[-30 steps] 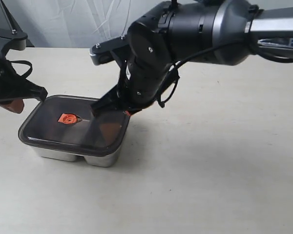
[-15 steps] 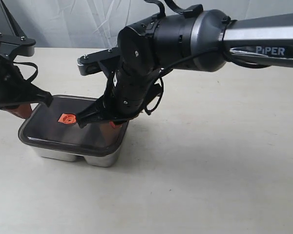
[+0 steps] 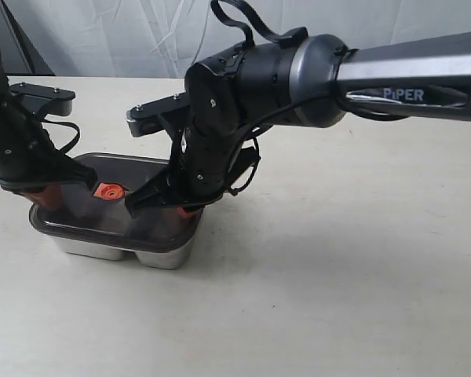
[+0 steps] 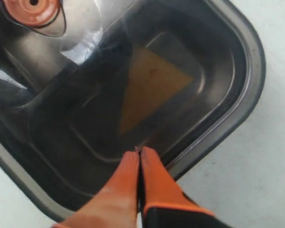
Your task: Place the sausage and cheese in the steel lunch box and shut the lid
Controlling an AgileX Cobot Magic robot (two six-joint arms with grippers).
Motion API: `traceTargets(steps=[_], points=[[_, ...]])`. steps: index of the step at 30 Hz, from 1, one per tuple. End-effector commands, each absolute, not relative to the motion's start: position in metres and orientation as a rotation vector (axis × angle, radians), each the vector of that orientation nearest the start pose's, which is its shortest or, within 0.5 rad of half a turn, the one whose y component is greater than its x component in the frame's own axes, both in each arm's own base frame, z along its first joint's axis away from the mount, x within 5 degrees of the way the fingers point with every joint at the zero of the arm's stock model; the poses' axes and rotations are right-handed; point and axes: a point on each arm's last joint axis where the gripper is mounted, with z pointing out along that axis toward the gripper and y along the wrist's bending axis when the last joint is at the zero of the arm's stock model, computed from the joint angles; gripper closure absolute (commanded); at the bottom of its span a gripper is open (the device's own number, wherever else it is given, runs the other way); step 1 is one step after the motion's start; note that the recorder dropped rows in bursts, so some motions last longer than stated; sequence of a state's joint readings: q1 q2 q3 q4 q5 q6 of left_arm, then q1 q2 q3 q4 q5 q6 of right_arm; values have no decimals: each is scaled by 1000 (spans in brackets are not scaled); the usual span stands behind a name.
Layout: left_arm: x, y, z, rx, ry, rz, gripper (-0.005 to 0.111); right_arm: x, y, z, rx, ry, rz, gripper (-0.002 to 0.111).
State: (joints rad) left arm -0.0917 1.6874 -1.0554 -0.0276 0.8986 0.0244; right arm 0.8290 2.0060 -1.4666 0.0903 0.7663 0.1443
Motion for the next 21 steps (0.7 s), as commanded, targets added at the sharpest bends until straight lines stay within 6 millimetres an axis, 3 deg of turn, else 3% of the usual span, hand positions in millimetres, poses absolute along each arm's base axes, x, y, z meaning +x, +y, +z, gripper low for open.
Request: traceTargets(steps=[1, 9, 16, 19, 21], points=[[312, -30, 186, 142, 3038, -49, 107, 282, 315, 178, -894, 2730, 318, 109], [314, -31, 172, 137, 3086, -55, 107, 282, 316, 157, -912, 2795, 286, 109], [317, -32, 160, 133, 3114, -58, 107, 281, 315, 156, -930, 2805, 267, 109], [317, -32, 175, 121, 3037, -73, 107, 282, 310, 184, -950, 2703, 253, 109], [315, -33, 206, 100, 2892, -99, 107, 281, 303, 224, -922, 2588, 254, 109]])
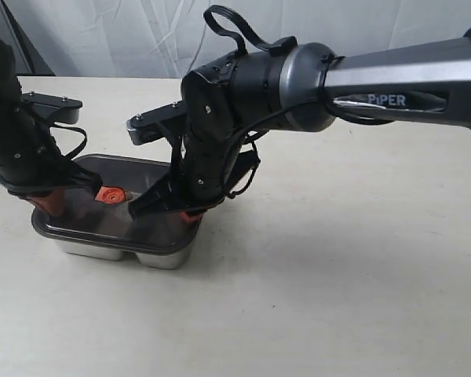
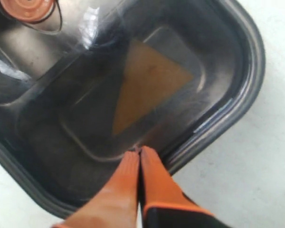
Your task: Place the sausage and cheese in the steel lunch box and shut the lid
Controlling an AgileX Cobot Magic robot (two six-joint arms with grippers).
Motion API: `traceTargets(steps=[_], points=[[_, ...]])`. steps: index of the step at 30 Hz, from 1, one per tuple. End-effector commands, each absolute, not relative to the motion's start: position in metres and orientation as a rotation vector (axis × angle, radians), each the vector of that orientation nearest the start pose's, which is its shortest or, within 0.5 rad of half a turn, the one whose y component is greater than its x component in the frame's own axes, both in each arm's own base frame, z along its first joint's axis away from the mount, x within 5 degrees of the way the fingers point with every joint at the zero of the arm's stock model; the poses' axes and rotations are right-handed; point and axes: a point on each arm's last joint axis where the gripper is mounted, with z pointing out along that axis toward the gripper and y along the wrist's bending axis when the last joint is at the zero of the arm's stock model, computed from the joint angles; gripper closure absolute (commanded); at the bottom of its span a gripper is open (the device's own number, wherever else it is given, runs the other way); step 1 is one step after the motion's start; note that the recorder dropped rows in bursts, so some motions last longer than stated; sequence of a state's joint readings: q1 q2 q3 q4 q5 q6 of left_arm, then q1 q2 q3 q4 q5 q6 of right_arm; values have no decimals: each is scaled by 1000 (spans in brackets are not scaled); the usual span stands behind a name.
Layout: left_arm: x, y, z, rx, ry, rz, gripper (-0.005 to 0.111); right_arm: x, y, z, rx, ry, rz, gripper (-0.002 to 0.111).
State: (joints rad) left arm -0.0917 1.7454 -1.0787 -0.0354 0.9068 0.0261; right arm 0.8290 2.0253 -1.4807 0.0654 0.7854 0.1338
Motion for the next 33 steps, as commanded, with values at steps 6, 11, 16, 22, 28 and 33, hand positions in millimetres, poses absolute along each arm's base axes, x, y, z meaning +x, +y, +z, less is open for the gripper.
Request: traceTargets(steps=[6, 11, 16, 22, 28, 33], points=[[267, -29, 333, 71, 2276, -132, 107, 259, 271, 318, -850, 2363, 298, 109], [206, -24, 371, 44, 2015, -163, 107, 236, 247, 340, -813, 2248, 371, 109], [152, -19, 359, 45, 1955, -166, 107, 204, 218, 318, -747, 2178, 480, 109], [116, -18, 325, 46, 2079, -193, 107, 170, 184, 277, -701, 2183, 538, 109], [105, -16, 318, 76, 2180, -157, 107, 161, 174, 257, -717, 2265, 503, 109], [106, -14, 318, 89, 2180, -120, 107, 161, 175, 257, -716, 2259, 506, 109]])
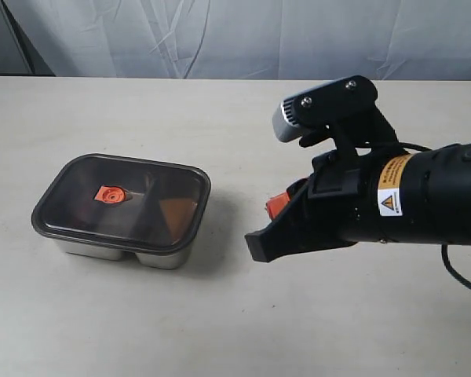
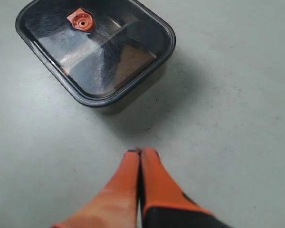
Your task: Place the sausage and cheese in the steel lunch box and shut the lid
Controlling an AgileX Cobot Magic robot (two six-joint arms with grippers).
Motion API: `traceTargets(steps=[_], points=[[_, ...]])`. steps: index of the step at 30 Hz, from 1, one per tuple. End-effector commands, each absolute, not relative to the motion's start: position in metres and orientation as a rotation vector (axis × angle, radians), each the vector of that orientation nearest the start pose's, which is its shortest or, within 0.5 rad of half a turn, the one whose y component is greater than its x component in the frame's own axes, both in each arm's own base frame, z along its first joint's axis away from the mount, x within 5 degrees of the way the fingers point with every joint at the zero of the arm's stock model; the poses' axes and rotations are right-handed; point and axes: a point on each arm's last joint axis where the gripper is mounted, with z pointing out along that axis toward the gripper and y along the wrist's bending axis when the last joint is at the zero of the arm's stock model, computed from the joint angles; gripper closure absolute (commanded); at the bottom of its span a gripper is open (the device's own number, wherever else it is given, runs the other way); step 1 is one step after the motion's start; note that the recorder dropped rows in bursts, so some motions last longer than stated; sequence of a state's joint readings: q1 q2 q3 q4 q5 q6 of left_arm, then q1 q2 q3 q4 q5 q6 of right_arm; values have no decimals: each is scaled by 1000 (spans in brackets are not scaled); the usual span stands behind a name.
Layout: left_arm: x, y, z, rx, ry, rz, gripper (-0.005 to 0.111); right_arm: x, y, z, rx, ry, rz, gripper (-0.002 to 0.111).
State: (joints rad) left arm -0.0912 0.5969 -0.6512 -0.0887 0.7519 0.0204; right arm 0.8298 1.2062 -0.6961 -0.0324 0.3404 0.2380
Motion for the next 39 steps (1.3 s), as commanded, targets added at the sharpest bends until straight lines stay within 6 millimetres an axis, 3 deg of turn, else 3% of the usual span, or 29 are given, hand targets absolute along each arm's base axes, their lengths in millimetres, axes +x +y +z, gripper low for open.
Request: traceTargets(steps=[1, 9, 13, 20, 25, 31, 39], points=[[106, -14, 318, 89, 2180, -120, 107, 162, 175, 257, -715, 2257, 507, 109], [106, -14, 318, 89, 2180, -120, 107, 161, 172, 263, -739, 2212, 492, 109], [106, -13, 318, 94, 2180, -105, 107, 164, 151, 281, -649, 2148, 476, 109], [106, -13, 318, 95, 2180, -102, 107, 181, 74, 318, -222, 2019, 338, 109], [106, -13, 318, 95, 2180, -102, 107, 157, 23, 330, -9, 1903, 179, 109], [106, -13, 318, 95, 2180, -102, 107, 107, -2, 304, 128, 1814, 65, 109], [106, -13, 318, 95, 2180, -102, 107, 94, -1, 258, 135, 1841, 80, 109]])
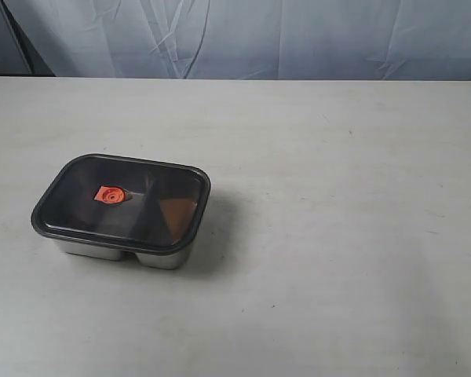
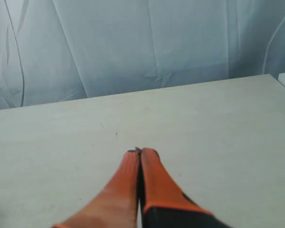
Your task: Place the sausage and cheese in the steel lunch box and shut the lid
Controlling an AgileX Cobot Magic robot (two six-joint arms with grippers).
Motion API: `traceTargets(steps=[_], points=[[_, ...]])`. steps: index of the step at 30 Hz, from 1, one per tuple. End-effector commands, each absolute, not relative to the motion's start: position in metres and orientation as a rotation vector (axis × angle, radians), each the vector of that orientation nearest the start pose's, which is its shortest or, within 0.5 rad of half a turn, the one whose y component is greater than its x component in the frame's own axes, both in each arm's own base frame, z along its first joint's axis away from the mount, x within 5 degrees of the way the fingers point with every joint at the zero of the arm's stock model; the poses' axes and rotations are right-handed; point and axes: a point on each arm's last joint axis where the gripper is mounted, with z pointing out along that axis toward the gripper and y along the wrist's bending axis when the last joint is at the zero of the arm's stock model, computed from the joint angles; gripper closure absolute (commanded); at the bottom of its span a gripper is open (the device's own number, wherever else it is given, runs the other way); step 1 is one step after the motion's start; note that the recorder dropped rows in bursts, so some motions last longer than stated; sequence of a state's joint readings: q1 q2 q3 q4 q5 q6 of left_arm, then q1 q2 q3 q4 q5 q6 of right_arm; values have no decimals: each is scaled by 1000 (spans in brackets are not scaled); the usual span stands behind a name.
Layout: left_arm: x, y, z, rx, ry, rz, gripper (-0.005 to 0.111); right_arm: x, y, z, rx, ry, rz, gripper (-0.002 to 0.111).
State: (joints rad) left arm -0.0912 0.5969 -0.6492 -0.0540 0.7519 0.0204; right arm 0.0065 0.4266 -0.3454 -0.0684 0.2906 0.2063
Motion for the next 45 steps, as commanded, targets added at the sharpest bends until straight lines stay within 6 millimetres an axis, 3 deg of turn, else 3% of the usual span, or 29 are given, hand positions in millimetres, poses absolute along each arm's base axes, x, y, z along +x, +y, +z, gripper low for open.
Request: traceTargets(steps=[1, 9, 15, 23, 30, 45], points=[[106, -13, 318, 95, 2180, -102, 107, 92, -1, 254, 136, 1845, 80, 109], [106, -13, 318, 95, 2180, -102, 107, 68, -2, 227, 87, 1737, 44, 109], [106, -13, 318, 95, 2180, -102, 107, 63, -1, 211, 76, 1719, 44, 109], [106, -13, 318, 95, 2180, -102, 107, 61, 0, 209, -2, 1741, 2, 109], [106, -13, 318, 95, 2180, -102, 107, 60, 1, 188, 14, 1791, 22, 109], [106, -13, 318, 95, 2180, -102, 107, 57, 1, 184, 22, 1823, 30, 109]])
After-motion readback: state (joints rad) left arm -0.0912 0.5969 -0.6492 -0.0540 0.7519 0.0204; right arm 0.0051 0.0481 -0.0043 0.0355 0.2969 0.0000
